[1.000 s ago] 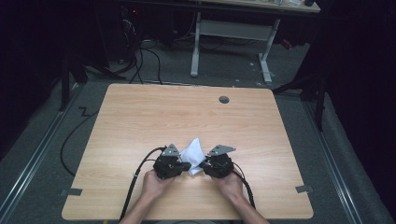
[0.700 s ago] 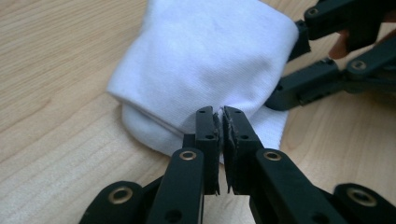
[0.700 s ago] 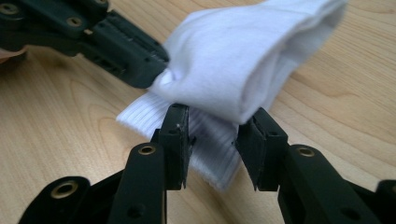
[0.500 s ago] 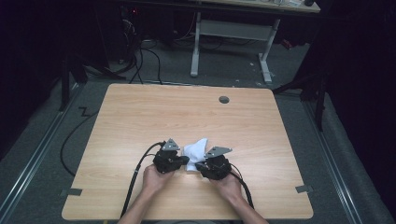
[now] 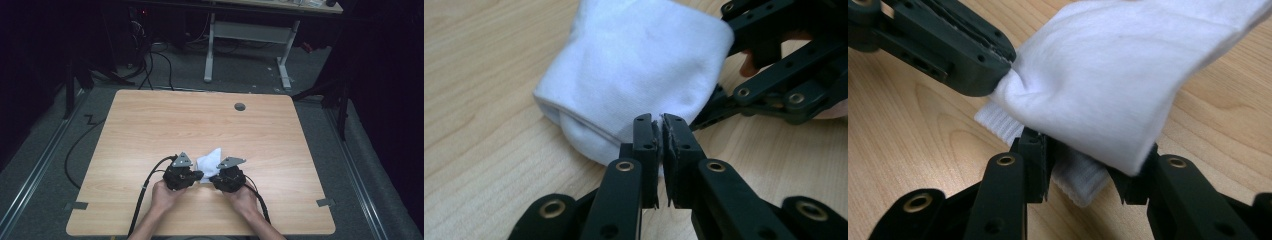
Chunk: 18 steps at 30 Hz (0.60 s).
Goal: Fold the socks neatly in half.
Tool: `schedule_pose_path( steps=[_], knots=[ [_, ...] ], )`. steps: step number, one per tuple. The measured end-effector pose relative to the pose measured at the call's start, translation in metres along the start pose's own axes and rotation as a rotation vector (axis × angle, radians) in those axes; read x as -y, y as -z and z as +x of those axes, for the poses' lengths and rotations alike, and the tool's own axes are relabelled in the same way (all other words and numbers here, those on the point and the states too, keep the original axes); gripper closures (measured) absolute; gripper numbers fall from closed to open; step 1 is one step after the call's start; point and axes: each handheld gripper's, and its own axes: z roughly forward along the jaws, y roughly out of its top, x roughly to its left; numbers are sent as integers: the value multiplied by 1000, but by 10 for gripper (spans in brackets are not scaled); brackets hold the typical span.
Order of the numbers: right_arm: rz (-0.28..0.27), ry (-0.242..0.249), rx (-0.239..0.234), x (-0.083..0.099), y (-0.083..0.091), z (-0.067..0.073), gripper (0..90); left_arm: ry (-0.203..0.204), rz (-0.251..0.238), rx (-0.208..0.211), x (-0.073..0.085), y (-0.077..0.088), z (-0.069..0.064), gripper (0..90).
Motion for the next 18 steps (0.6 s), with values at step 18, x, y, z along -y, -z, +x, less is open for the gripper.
schedule_pose_path(
  steps=[18],
  knots=[
    [-58,17,3,3,26,2,547,59,-91,-48,-2,20,-2,697]
  ],
)
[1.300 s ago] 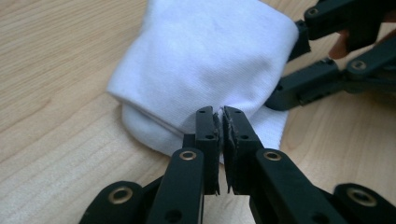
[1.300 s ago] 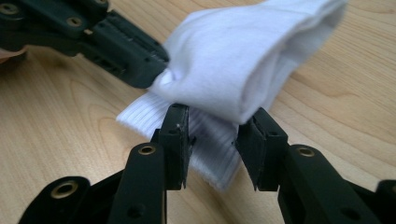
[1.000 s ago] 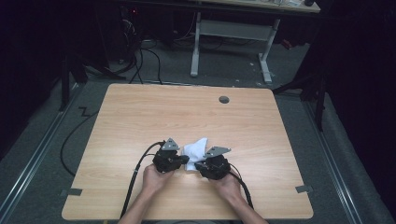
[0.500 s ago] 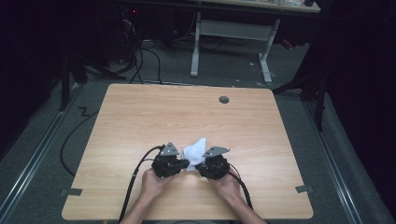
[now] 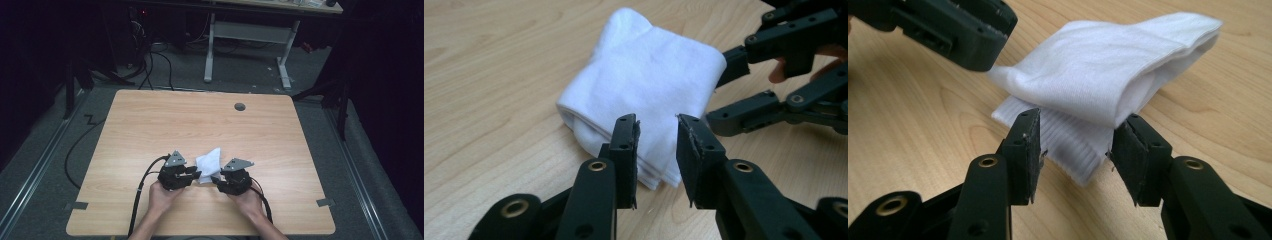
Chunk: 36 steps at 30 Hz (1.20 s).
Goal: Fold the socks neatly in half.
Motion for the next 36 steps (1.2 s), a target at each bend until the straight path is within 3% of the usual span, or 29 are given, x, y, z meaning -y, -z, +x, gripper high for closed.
schedule_pose_path(
  steps=[6,11,16,21,26,32,36],
  knots=[
    [-35,20,-17,0,17,-1,608,29,-16,-39,-6,2,2,673],
    [-96,32,-24,-6,33,-4,661,47,-10,-68,-9,-2,3,649],
    [-116,26,-4,-20,32,-11,704,45,8,-97,-11,-10,0,617],
    [-89,15,4,-28,12,-15,725,23,44,-118,-10,-16,-5,578],
    [-26,-7,-5,-21,-4,-17,711,3,73,-111,-3,-18,-11,546],
    [7,-26,-23,-4,-7,-16,638,-31,101,-126,9,-18,-21,530],
    [-3,-39,-29,2,-3,-15,592,-38,102,-122,14,-18,-26,538]
  ],
)
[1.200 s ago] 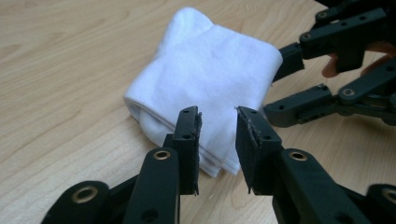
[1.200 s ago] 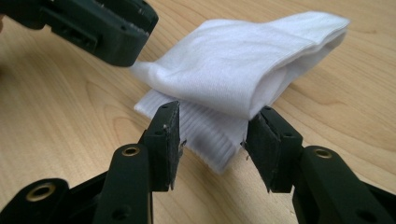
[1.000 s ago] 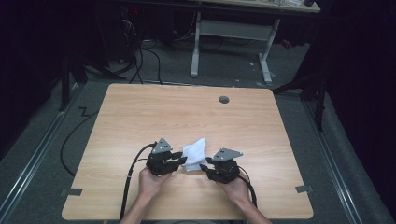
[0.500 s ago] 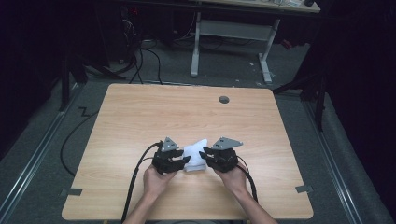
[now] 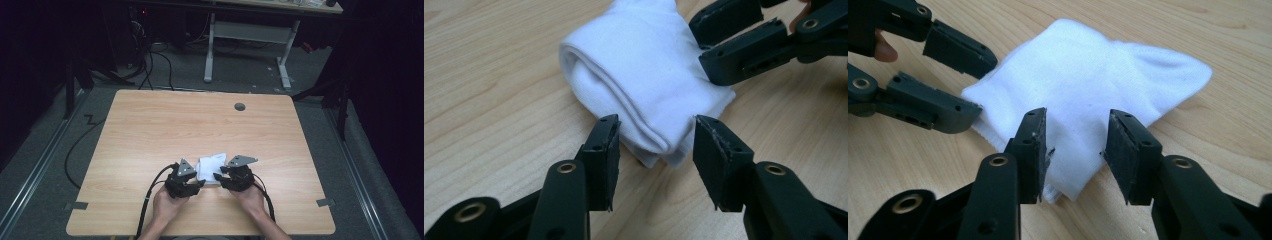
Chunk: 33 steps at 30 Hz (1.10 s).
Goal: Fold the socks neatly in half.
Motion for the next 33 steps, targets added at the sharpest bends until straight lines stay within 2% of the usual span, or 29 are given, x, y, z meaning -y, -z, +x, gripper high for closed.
schedule_pose_path(
  steps=[5,7,12,22,24,33],
  knots=[
    [-8,45,0,4,6,6,541,0,11,2,2,-3,-3,568],
    [1,59,3,7,7,9,530,-3,21,-10,3,-5,-4,571],
    [21,62,9,13,3,9,512,14,16,-17,2,-8,-2,569],
    [11,23,49,12,-5,2,539,62,0,-33,0,-19,10,578],
    [12,15,55,12,-7,1,547,90,-11,-27,0,-21,13,580],
    [-3,-42,79,11,-14,-9,626,116,-18,-37,-8,-28,21,596]
  ],
)
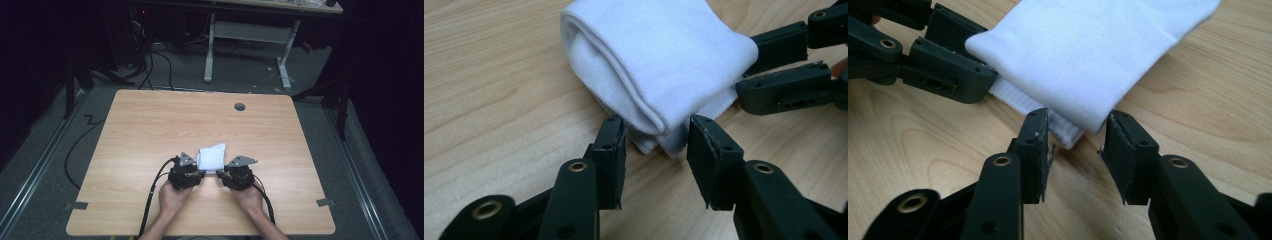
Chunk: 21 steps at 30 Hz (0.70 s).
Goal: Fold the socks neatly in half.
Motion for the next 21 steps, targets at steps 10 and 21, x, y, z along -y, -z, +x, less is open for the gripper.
schedule_pose_path(
  steps=[10,21],
  knots=[
    [-2,-13,10,-8,-5,-5,653,24,-6,-14,-6,-6,8,610],
    [-19,-34,2,-9,-7,-10,601,15,-24,-31,-8,-1,11,545]
  ],
)
